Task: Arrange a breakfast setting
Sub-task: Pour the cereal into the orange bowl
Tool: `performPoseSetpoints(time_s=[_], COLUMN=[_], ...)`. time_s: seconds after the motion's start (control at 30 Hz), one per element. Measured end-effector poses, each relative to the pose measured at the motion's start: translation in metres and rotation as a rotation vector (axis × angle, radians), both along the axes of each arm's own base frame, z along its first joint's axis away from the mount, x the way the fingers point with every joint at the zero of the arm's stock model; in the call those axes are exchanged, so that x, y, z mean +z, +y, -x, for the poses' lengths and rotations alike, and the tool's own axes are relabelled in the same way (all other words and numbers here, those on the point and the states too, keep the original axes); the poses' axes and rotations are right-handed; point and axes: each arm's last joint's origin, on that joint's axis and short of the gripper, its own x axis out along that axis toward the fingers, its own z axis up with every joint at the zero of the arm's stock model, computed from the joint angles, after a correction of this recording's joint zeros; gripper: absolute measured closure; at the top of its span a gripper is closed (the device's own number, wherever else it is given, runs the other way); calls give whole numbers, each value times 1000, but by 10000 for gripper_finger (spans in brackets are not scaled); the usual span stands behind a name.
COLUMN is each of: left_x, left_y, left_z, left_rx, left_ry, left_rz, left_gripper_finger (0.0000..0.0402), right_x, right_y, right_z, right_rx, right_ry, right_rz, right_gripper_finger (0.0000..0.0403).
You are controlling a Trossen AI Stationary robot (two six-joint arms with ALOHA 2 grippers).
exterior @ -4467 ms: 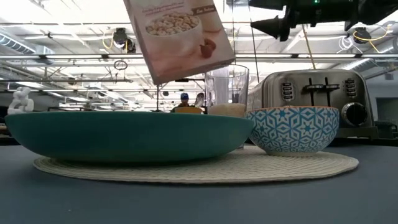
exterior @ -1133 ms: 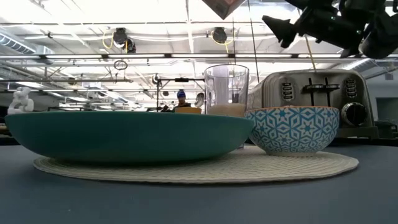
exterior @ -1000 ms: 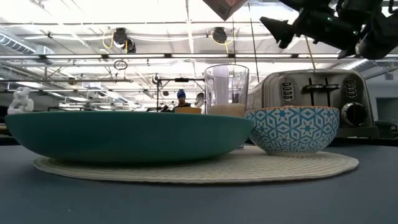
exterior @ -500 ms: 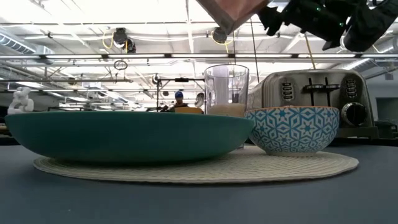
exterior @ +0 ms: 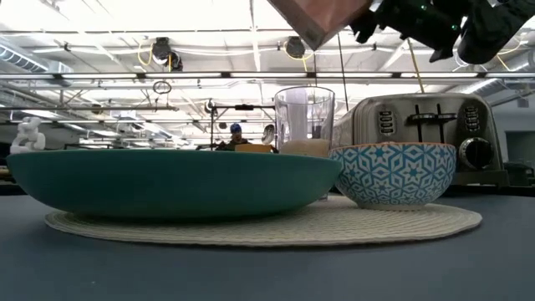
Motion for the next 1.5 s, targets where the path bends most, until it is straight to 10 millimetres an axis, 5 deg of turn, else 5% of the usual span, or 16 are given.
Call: performPoseSetpoints(time_s=[0.5,1.1,1.5], left_x=[-1,-2,-2], left_y=[0,0,0], left_z=[-5,-5,-6], left_rx=[-1,-5,-5], left_ry=[-6,-2,1], left_rz=[-3,-11,-11], left_gripper_finger=[399,391,384], right_x=[-2,-2,-2], right_y=[-1,-1,-1], right_z=[-1,-1,-1], right_rx=[-6,-7,-6], right_ry=[25,21,22], right_rz=[-12,-10,-10], right_gripper_finger=[15,150,166])
